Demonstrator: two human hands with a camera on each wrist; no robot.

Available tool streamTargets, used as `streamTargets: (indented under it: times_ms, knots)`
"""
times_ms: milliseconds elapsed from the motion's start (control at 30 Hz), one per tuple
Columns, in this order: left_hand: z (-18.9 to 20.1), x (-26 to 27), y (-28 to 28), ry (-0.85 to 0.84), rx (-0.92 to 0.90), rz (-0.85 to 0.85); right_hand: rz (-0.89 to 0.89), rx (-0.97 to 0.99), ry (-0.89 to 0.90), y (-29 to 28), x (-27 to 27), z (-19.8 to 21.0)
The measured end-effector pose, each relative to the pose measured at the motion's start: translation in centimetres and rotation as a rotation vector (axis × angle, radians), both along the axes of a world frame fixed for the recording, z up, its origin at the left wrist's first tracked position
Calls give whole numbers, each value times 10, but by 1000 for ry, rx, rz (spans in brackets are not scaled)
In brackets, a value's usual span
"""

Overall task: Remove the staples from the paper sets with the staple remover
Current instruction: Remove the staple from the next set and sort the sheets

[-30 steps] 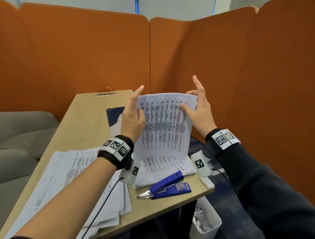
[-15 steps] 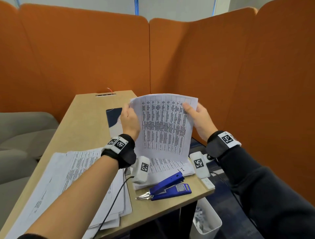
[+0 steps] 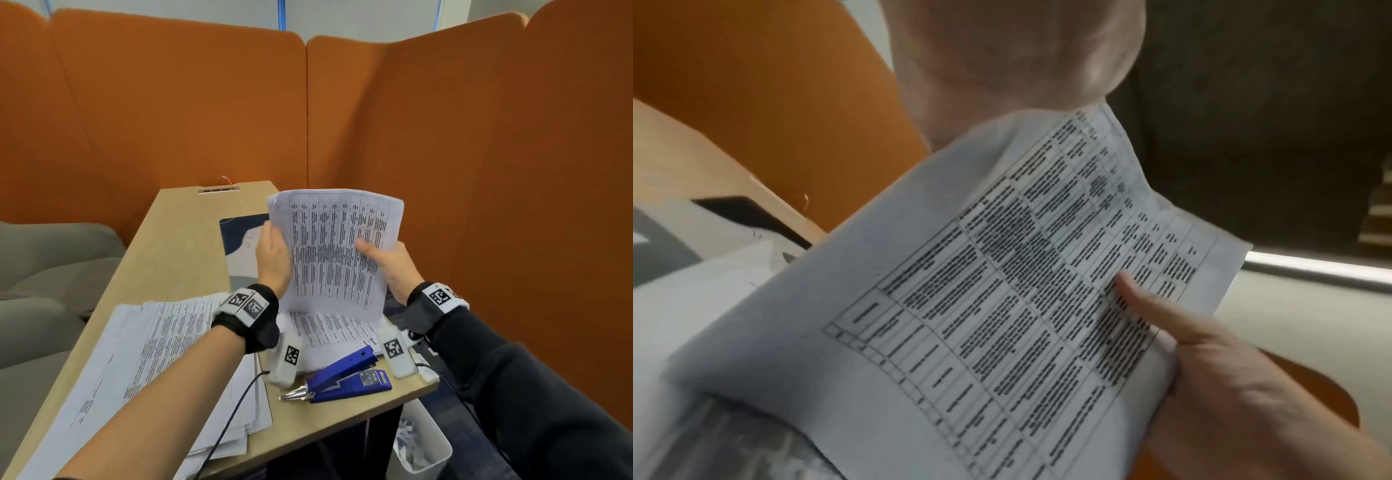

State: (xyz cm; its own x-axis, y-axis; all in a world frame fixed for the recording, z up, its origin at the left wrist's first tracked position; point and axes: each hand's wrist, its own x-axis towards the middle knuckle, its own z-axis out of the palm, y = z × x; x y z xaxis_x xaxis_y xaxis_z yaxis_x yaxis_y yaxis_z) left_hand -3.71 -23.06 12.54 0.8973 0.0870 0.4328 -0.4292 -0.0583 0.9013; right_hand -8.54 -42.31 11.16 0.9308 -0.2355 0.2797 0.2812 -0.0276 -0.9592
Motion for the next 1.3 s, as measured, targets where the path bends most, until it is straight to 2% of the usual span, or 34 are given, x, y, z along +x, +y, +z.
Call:
streamTargets:
  times_ms: [67,167,267,367,500,633,767,833,933,1067,1100,1167,1300]
  knots:
    - [2,-3,-1,5,-15,-14,-6,49,-9,0,-2,-1]
    - [10,0,-5,15,-91,72,-34,67,-23,-2,1,6]
    - [-2,9,-8,68,50,51,-29,15,73,-3,4,-2]
    - [-16,8,-6,66,64,-23,39,-51,125,-7,3,-10]
    - [-5,3,-2,-79,-56,-28,23,0,27,-9,0,6]
    - [7,1,0,-165,-36,52,-141,-18,-123,-8,5,22]
    - [-1,-1,1,-170,-6,5,-121,-83,-152,-6,7,27]
    - [-2,-2,2,-219,-27,45,-142,-88,-160,-5,8,27]
    - [2,-1,2,-401,36,105,-251,-223,-285,-8,6,32]
    - [4,8,8,-495,202,117,-386,-677,-439,-18,-3,45]
    - [2,12,11,-519,214,132,-409,-741,-457,-21,-4,47]
    - [1,17,16,-541,201,138,-413,-775,-499,-26,-6,50]
    - [8,16,17,-475,147,108,-390,-754,-496,-30,-8,54]
